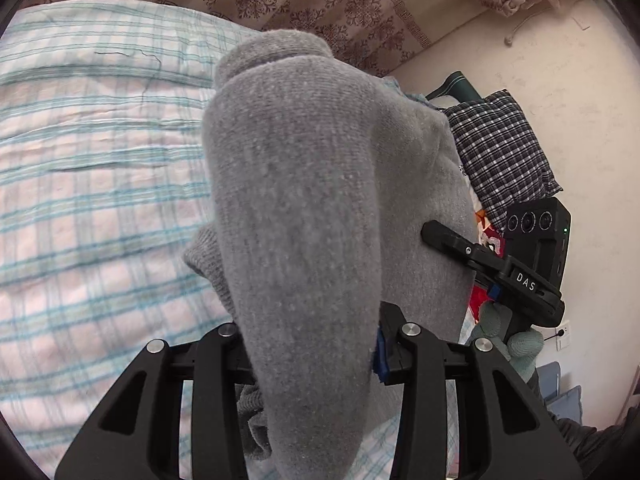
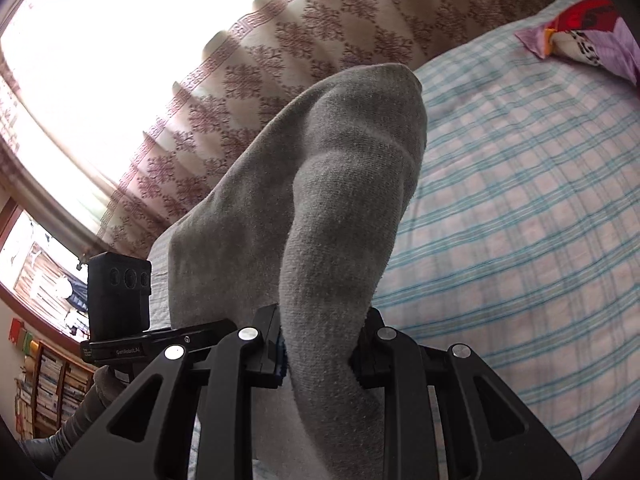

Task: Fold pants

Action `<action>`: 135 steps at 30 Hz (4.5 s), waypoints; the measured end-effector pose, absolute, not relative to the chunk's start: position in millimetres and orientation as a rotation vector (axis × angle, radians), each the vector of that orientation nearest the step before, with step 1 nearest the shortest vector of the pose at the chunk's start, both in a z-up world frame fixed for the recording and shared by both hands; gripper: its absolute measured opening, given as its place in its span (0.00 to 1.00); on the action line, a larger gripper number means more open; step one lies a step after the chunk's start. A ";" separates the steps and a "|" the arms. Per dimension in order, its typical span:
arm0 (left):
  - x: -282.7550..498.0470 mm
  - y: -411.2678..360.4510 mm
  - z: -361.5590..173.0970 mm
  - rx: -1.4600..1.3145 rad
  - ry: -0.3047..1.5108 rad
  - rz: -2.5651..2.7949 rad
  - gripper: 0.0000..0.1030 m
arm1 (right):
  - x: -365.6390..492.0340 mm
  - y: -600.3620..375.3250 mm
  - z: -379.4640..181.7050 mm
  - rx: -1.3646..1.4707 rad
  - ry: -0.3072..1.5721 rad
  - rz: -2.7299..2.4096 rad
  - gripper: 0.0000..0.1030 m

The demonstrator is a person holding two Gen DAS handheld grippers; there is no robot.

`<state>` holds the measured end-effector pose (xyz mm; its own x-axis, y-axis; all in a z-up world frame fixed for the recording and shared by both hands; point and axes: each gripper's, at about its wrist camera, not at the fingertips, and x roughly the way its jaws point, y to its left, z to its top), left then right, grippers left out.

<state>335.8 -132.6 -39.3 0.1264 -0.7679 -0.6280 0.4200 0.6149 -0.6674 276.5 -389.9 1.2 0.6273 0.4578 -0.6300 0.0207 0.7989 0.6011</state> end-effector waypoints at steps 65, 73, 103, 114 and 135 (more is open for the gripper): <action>213.0 -165.9 -23.8 0.394 0.899 -0.448 0.72 | 158.0 -366.6 2.5 0.110 0.899 -0.135 0.53; 193.5 -161.5 -50.5 0.413 0.931 -0.422 0.73 | 128.7 -348.6 -33.9 0.102 0.998 -0.130 0.54; 113.3 -139.5 68.9 0.224 0.702 -0.223 0.97 | 53.2 -335.2 62.6 0.176 0.711 -0.170 0.92; 97.2 -145.0 93.4 0.204 0.595 -0.190 0.97 | 41.4 -310.6 82.8 -0.005 0.585 -0.199 0.92; 110.3 -153.1 64.9 0.267 0.674 -0.114 0.97 | 46.4 -305.9 72.6 -0.033 0.634 -0.202 0.95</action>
<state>110.3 -153.1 64.9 0.7768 -0.0179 -0.6295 0.1898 0.9598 0.2069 46.4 -305.9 72.6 0.7868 -0.1973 -0.5848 0.1769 0.9799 -0.0926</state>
